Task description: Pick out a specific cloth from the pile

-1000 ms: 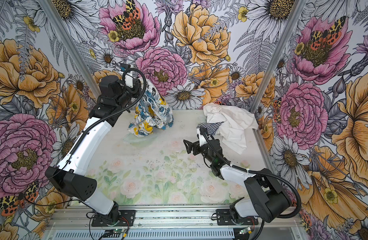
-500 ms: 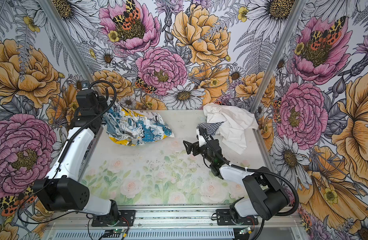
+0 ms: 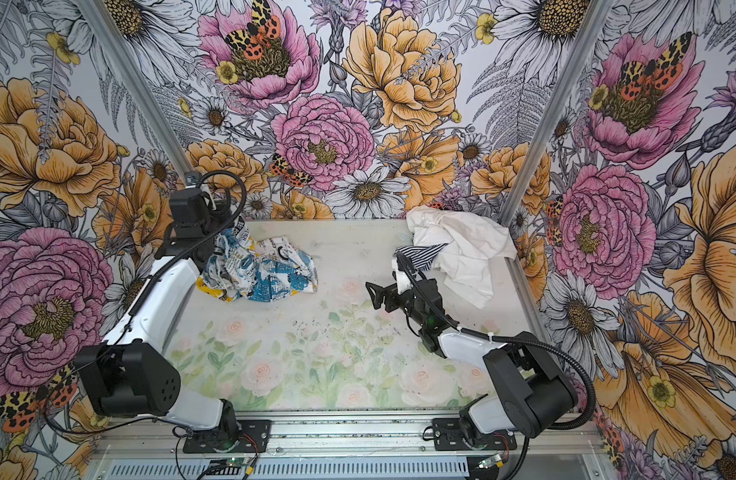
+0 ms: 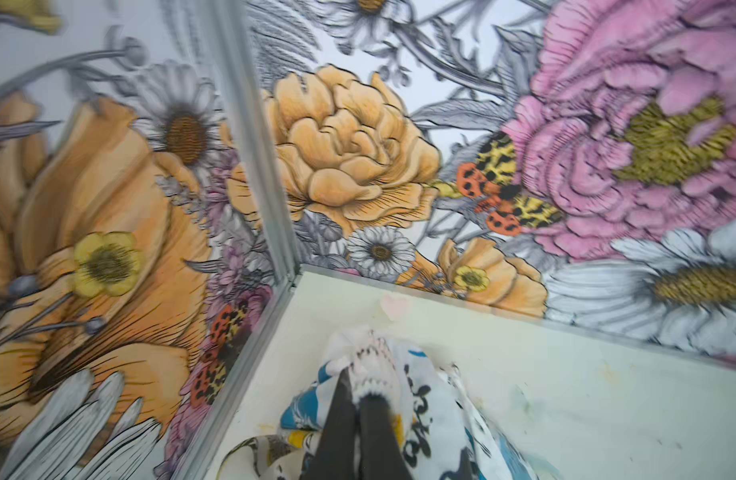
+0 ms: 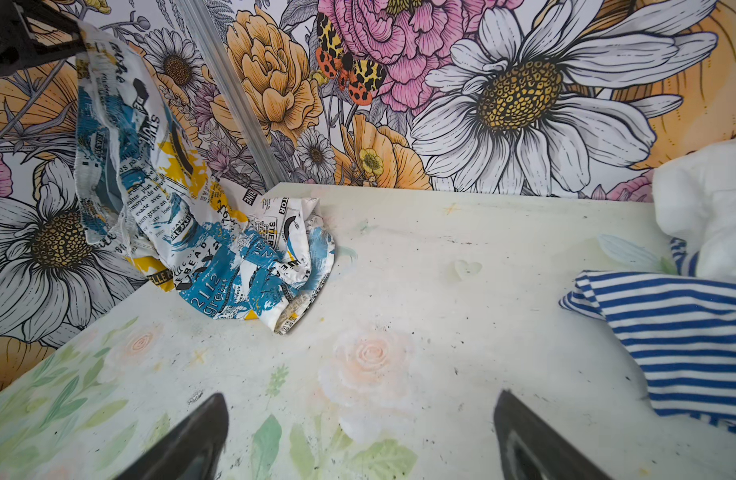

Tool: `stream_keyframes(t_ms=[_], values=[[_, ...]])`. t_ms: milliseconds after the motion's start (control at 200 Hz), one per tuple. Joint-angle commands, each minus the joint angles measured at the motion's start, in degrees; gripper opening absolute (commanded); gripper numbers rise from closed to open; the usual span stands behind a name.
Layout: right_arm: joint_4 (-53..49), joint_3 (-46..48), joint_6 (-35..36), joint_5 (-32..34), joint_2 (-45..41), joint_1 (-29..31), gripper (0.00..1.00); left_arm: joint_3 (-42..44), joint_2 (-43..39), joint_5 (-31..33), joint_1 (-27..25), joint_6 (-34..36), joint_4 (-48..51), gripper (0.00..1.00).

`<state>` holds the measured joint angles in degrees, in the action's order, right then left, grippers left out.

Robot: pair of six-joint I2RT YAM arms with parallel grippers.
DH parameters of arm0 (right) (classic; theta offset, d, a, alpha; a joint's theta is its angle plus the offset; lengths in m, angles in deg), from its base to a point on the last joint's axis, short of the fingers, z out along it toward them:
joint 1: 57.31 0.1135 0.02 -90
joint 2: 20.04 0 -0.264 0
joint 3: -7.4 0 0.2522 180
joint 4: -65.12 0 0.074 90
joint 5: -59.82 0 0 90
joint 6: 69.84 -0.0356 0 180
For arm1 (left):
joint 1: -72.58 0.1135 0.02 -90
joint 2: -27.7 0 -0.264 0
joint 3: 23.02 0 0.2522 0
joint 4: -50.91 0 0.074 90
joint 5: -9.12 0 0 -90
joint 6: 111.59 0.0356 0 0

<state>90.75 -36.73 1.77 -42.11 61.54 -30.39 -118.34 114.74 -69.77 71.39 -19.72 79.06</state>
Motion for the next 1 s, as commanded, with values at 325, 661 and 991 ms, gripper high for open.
stream_keyframes(t_ms=[325, 661, 991], values=[[0.6, -1.5, 0.2, -1.1, 0.3, -0.2, 1.00, -13.7, 19.3, -15.0, -21.3, 15.5, 18.5, 0.00], [0.6, -1.5, 0.3, -1.1, 0.4, -0.2, 0.99, -7.2, 18.0, -32.5, -9.6, 3.4, 12.4, 0.00], [0.9, -1.9, -0.1, -1.7, 1.7, -0.2, 1.00, 6.8, 7.3, -1.2, -4.1, -1.4, 6.0, 0.00]])
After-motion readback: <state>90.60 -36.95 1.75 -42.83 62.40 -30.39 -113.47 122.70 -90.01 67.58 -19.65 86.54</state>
